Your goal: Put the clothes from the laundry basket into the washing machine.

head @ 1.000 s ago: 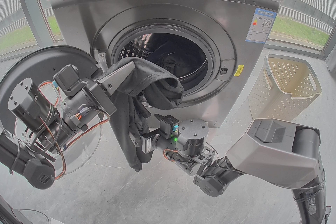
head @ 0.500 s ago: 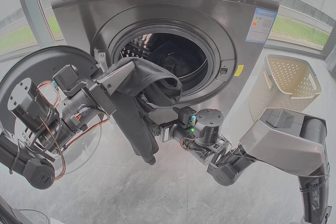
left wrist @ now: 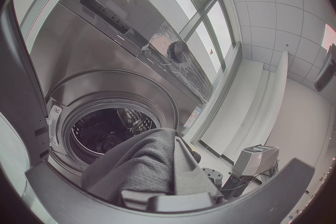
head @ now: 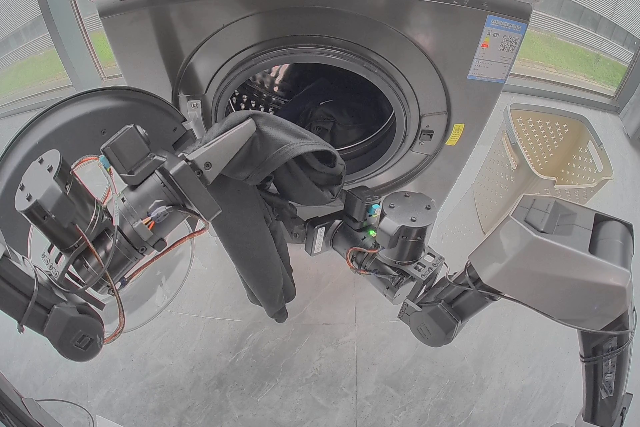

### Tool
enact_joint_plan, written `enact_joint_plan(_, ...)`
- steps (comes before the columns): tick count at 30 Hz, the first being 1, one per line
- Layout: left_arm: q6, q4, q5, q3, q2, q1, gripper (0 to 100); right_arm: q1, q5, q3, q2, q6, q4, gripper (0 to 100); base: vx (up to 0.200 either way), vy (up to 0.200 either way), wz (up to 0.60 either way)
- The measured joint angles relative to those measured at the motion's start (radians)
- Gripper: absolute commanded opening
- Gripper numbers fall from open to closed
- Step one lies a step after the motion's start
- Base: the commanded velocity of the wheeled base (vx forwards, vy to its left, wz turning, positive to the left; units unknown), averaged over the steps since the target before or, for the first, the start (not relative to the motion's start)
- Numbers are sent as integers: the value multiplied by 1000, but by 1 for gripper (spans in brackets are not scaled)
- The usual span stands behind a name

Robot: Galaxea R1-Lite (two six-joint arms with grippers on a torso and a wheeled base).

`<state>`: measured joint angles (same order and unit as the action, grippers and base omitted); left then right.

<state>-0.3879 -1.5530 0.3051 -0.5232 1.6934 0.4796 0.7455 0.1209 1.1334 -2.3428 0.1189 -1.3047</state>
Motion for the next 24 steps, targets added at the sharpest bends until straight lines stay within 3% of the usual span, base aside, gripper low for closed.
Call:
enact_joint_plan(9, 0, 0, 0, 1, 0, -3, 0, 4, -1, -11, 33, 2, 0, 100, 0, 0, 0)
enact_joint_plan(17, 0, 0, 0, -3, 1, -6, 0, 16, -3, -111, 71, 5, -36, 100, 0, 0, 0)
enact_joint_plan(24, 0, 0, 0, -2, 1, -6, 0, 22, -3, -132, 100, 5, -37, 100, 0, 0, 0)
